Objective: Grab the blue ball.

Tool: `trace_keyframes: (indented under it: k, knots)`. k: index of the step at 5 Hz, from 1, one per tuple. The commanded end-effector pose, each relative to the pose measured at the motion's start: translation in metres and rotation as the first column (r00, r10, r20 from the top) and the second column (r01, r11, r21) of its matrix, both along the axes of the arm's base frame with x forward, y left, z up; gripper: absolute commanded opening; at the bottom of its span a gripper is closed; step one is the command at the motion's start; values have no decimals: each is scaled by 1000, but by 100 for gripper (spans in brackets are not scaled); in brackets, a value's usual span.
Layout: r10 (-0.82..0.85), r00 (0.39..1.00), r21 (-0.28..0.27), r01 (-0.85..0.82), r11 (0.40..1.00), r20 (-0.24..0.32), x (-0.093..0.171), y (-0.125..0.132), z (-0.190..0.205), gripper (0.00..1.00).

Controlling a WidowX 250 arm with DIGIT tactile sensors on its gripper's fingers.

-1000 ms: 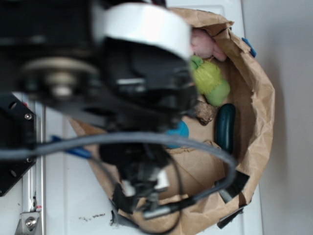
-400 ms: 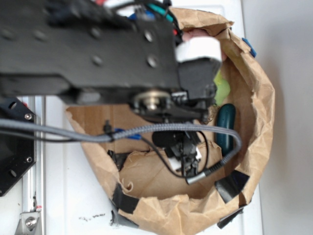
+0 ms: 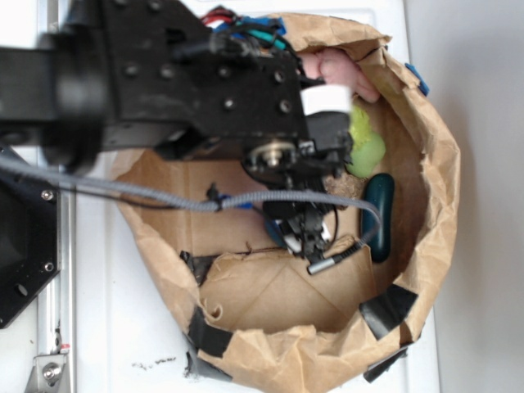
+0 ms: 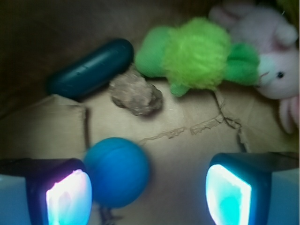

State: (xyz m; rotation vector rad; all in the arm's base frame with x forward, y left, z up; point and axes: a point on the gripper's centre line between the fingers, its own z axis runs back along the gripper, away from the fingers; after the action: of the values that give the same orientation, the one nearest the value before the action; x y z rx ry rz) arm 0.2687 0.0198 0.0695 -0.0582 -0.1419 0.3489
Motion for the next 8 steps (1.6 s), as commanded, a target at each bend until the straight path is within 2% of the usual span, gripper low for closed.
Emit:
trace_keyframes:
  k: [1,2,5,6,8]
  knots:
    - [-16,1000,-98,16,995,-4,5,2,-22,100]
    - [10,1000,-97,-10,995,-2,3,-1,-21,0]
    - [-13,1000,-112,15,994,24,4,-8,-13,0]
    - [23,999,-125,-19,992,31,4,-6,-7,100]
    - [4,995,-142,9,990,96,2,-13,12,100]
